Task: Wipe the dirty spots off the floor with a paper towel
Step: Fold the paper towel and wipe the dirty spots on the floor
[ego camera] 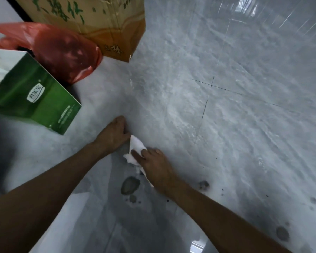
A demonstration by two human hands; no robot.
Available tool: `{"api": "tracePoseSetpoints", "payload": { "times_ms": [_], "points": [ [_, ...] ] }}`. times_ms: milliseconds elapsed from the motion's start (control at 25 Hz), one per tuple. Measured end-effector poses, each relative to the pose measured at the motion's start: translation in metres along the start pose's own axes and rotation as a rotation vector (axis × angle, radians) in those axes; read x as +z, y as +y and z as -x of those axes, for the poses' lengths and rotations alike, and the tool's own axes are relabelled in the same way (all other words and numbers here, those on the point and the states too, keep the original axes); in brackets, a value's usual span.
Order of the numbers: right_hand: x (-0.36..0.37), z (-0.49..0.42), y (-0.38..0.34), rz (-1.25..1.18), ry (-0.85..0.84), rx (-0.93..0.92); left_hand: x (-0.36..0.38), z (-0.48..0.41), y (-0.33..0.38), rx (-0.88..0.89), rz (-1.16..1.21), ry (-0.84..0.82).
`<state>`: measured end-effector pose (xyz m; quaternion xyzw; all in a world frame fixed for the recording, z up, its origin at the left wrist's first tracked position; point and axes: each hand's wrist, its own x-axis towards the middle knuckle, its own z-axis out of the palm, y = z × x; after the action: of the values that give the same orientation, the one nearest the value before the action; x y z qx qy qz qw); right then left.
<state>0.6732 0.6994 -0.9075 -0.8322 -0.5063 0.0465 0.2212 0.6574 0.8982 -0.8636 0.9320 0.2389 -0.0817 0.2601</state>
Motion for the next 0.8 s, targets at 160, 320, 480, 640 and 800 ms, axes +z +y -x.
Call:
{"api": "tracePoseSetpoints", "payload": {
  "times_ms": [160, 320, 480, 640, 800],
  "points": [
    [-0.027, 0.003, 0.067, 0.266, -0.102, -0.346, -0.012, 0.043, -0.038, -0.028, -0.03, 0.086],
    [-0.049, -0.021, 0.108, 0.353, 0.079, 0.436, -0.005, 0.062, -0.048, -0.094, 0.039, 0.157],
    [0.024, -0.055, -0.026, 0.019, 0.09, 0.34, -0.02, 0.093, -0.068, -0.316, 0.155, 0.274],
    [0.054, -0.017, -0.085, -0.025, -0.146, -0.388, -0.017, 0.094, -0.071, -0.271, 0.128, 0.188],
    [-0.001, -0.003, 0.007, 0.124, -0.134, -0.551, -0.005, 0.1, -0.057, -0.095, 0.036, 0.107]
  ]
}}
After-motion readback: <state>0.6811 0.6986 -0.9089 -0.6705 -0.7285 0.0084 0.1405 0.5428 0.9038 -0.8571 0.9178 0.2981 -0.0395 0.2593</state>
